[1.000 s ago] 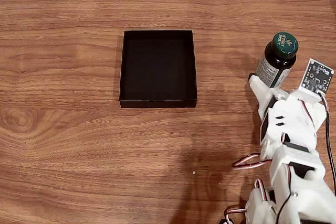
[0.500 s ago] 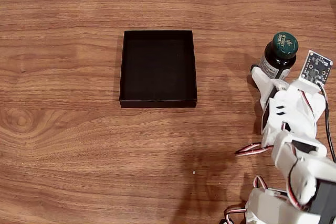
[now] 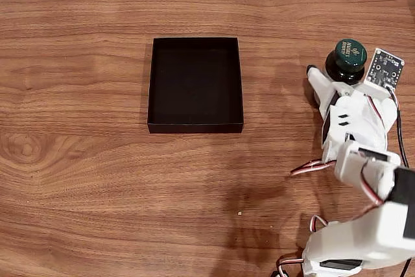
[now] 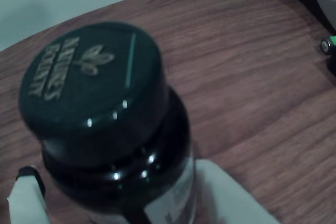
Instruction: Pick up the pill bottle and place it in the black box.
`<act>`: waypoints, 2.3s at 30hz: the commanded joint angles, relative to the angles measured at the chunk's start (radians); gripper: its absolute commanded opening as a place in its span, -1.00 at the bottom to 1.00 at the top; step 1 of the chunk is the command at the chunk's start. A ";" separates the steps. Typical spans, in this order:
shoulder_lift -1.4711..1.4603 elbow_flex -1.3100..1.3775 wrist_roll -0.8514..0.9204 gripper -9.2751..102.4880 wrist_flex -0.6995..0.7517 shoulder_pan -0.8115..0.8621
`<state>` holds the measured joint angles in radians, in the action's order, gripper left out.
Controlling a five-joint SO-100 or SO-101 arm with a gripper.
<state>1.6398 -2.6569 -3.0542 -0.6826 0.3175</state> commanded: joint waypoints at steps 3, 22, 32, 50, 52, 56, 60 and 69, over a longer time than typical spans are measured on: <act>-0.083 0.127 0.003 -0.21 -0.086 0.000; -0.141 0.153 0.051 -0.44 -0.169 -0.037; -0.067 0.107 0.058 -0.53 -0.169 -0.077; 0.261 -0.094 0.061 -0.56 -0.101 -0.143; 0.310 -0.115 0.061 -0.56 -0.084 -0.150; 0.410 -0.152 0.064 -0.58 -0.058 -0.169; 0.518 -0.193 0.057 -0.58 -0.035 -0.209; 0.696 -0.282 0.074 -0.59 -0.077 -0.371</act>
<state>2.2243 -2.9437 -2.9928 -0.7133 0.0046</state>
